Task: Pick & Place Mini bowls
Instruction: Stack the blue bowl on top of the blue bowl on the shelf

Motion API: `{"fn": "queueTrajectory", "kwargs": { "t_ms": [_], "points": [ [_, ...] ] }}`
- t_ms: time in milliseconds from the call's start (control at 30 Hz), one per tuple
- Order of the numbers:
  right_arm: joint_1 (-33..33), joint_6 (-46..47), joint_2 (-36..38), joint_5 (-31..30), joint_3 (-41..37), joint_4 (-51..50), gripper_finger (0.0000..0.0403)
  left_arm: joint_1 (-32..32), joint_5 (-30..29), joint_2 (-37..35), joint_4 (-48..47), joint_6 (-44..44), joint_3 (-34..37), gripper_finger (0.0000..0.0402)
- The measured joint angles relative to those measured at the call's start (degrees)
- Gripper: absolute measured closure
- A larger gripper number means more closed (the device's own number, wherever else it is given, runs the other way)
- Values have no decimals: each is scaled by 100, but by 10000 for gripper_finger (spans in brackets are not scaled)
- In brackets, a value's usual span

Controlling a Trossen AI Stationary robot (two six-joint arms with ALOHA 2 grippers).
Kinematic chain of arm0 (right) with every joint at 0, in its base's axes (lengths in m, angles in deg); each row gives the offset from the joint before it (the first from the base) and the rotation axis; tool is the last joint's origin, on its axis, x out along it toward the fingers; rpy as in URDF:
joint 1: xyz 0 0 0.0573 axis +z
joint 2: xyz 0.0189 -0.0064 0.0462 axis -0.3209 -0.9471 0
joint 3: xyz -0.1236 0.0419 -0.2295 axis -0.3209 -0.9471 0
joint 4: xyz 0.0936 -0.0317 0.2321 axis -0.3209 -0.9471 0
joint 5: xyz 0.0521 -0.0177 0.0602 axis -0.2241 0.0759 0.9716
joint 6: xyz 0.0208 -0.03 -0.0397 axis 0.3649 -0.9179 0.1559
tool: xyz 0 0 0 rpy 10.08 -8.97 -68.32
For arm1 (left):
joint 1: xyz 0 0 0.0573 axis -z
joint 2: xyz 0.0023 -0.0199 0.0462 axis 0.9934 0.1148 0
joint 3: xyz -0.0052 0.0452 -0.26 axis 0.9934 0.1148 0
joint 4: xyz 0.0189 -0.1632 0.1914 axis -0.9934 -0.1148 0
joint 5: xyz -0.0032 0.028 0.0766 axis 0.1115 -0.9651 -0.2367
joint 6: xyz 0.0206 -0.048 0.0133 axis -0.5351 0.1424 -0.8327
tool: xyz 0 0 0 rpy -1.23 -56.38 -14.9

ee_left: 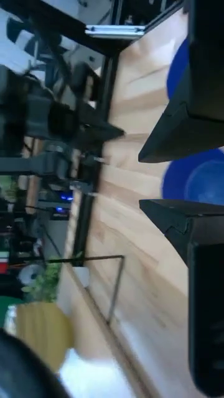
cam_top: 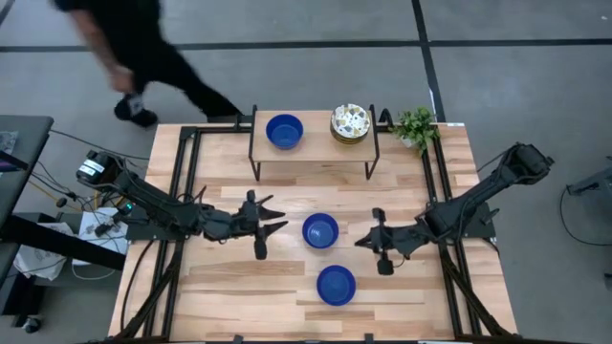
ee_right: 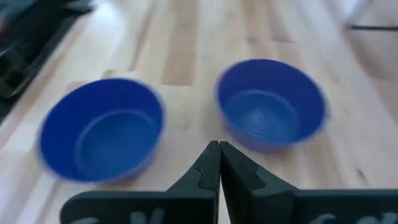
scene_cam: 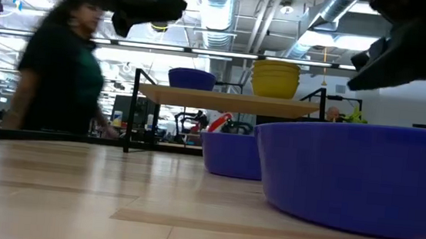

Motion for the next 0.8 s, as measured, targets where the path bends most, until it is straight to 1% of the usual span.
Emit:
{"fn": "queueTrajectory", "kwargs": {
  "t_ms": [33,100,200,267,367,467,633,733,800],
  "points": [
    [37,188,0,-219,-36,12,402,-14,58,0,99,-142,0,298],
    [106,521,0,-494,-77,-20,402,-71,600,0,225,-487,0,298],
    [224,789,0,-546,-80,-9,402,-245,1726,25,415,-727,0,298],
    [307,902,0,-548,-80,-12,402,-383,2117,53,390,-739,0,298],
    [419,1097,0,-553,-80,-13,402,-597,2176,217,399,-485,-4,298],
    [537,1372,-9,-552,-80,-13,402,-856,2195,537,389,-341,-8,298],
    [722,1392,-11,-556,-80,-4,402,-1275,2180,1091,422,-352,-94,298],
    [797,1392,-11,-556,-80,4,402,-1435,2121,1381,450,-548,-94,298],
    [832,1390,-11,-558,-80,9,402,-1467,2166,1536,498,-324,-96,298]
  ]
}}
